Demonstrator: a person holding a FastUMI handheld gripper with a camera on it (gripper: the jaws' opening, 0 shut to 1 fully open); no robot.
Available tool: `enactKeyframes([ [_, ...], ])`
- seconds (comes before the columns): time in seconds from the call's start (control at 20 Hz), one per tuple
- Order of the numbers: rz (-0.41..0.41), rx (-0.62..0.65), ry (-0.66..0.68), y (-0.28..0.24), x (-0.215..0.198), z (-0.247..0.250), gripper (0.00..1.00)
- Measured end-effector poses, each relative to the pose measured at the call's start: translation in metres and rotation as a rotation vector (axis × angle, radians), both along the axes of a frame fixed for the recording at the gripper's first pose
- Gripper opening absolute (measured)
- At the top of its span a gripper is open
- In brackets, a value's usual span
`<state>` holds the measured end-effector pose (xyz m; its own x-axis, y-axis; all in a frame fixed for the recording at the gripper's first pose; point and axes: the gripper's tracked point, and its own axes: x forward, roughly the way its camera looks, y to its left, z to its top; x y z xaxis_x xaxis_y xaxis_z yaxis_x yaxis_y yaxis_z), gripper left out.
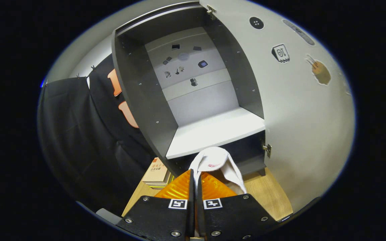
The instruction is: Open the shoe cabinet door, grab the shoes and put them into the shoe cabinet, then close the shoe cabinet door.
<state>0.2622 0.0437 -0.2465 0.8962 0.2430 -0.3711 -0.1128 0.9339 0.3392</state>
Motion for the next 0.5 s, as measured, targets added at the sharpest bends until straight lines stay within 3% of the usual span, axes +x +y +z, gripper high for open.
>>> enactKeyframes([
  [0.15,0.038,0.028,0.002,0.005,0.038,0.004,0.03],
  [0.3,0.138,0.081,-0.045,0.022,0.065,0.029,0.03],
  [0.5,0.176,-0.008,-0.051,0.027,0.081,0.028,0.02],
])
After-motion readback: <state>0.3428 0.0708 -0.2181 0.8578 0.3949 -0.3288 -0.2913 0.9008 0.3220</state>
